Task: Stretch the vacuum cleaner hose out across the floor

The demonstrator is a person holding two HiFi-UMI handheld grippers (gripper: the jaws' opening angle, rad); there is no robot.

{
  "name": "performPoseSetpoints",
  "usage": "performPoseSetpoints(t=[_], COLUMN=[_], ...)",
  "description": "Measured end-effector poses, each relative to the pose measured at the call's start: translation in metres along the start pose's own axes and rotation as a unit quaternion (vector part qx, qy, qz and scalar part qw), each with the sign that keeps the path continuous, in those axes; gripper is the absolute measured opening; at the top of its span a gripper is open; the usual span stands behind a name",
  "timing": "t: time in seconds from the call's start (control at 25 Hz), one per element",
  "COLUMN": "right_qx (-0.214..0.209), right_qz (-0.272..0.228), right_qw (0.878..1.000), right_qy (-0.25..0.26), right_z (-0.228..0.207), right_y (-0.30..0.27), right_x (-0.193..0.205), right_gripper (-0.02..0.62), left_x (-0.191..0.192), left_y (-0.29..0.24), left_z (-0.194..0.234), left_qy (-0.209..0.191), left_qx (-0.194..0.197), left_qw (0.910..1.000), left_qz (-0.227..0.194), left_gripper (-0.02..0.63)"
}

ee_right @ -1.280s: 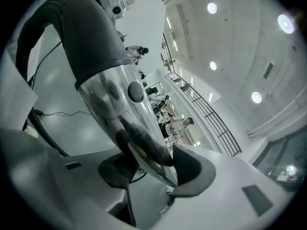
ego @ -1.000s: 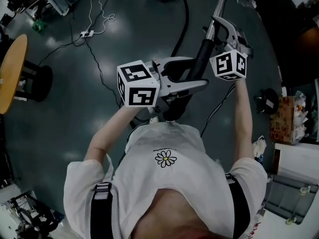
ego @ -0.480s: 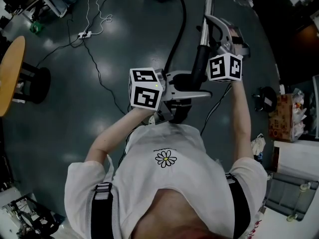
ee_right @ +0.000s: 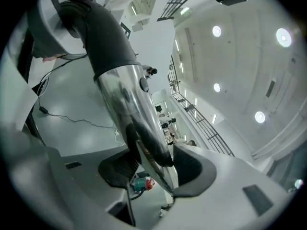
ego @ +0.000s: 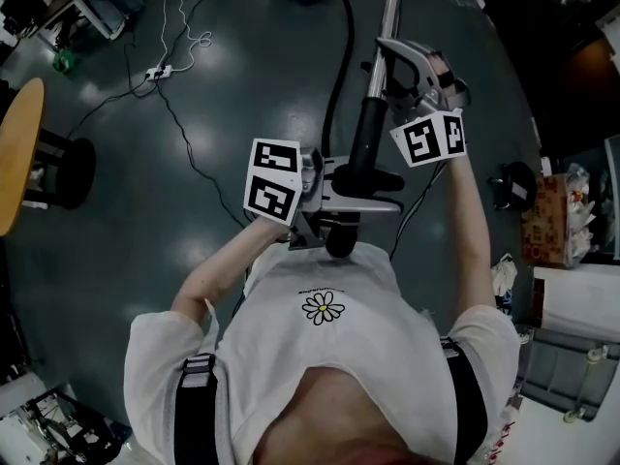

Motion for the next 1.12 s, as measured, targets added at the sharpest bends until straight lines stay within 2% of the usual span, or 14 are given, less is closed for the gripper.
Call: performPoseSetpoints(t=[0.16, 0.28, 0.4, 0.56, 0.6, 0.64, 0.72, 0.76, 0.8, 0.92, 1.0, 1.04, 1.08, 1.12], right_qx=[0.020, 0.044, 0.099, 0.115, 0.151, 0.203, 0.262, 0.239, 0.186, -0.017, -0.088, -0.103, -0.114, -0.126], right_qz=[-0.039, -0.068, -0.161, -0.141, -0.141, -0.156, -0.219, -0.249, -0.269, -0.298, -0.331, -0.339, -0.340, -0.339], right_qw=[0.999, 0.993, 0.944, 0.936, 0.919, 0.882, 0.748, 0.680, 0.628, 0.520, 0.419, 0.387, 0.376, 0.378], right_qy=[-0.005, -0.087, -0.271, -0.303, -0.335, -0.396, -0.569, -0.647, -0.706, -0.800, -0.841, -0.851, -0.854, -0.852], right_z=[-0.007, -0.024, -0.042, -0.049, -0.057, -0.069, -0.094, -0.098, -0.096, -0.080, -0.075, -0.073, -0.072, -0.070], right_y=[0.015, 0.035, 0.047, 0.056, 0.067, 0.085, 0.116, 0.120, 0.114, 0.074, 0.057, 0.052, 0.048, 0.046], right_x=[0.003, 0.015, 0.021, 0.034, 0.051, 0.073, 0.108, 0.113, 0.107, 0.066, 0.051, 0.047, 0.042, 0.036], right_gripper=[0.203, 0.251, 0.297, 0.304, 0.304, 0.302, 0.302, 0.302, 0.302, 0.302, 0.302, 0.302, 0.302, 0.302], left_x=[0.005, 0.010, 0.012, 0.013, 0.012, 0.012, 0.011, 0.011, 0.010, 0.007, 0.006, 0.007, 0.009, 0.010], left_y=[-0.007, -0.015, -0.018, -0.019, -0.019, -0.019, -0.019, -0.019, -0.018, -0.018, -0.019, -0.020, -0.022, -0.025], left_z=[-0.004, -0.011, -0.019, -0.023, -0.025, -0.026, -0.031, -0.032, -0.033, -0.032, -0.030, -0.029, -0.029, -0.028], left_qy=[-0.014, -0.030, -0.049, -0.062, -0.067, -0.074, -0.091, -0.100, -0.107, -0.117, -0.117, -0.117, -0.117, -0.118], left_qx=[0.006, 0.019, 0.037, 0.051, 0.053, 0.053, 0.046, 0.042, 0.040, 0.039, 0.040, 0.040, 0.040, 0.039], left_qw=[0.9999, 0.9991, 0.9973, 0.9961, 0.9958, 0.9954, 0.9941, 0.9933, 0.9926, 0.9917, 0.9915, 0.9915, 0.9914, 0.9913], left_qz=[0.006, 0.023, 0.039, 0.036, 0.033, 0.032, 0.036, 0.038, 0.040, 0.037, 0.038, 0.040, 0.042, 0.044], left_gripper=[0.195, 0.195, 0.195, 0.195, 0.195, 0.195, 0.192, 0.192, 0.192, 0.192, 0.192, 0.192, 0.192, 0.192])
Point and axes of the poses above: the fingertips, and each gripper's own axes: y backward along the fingers, z to its left, x out of its underside, the point moved 4 cm from there along y, backward along the fingers, and after that the axes turned 3 degrees about -z, right-handed, at the moved point
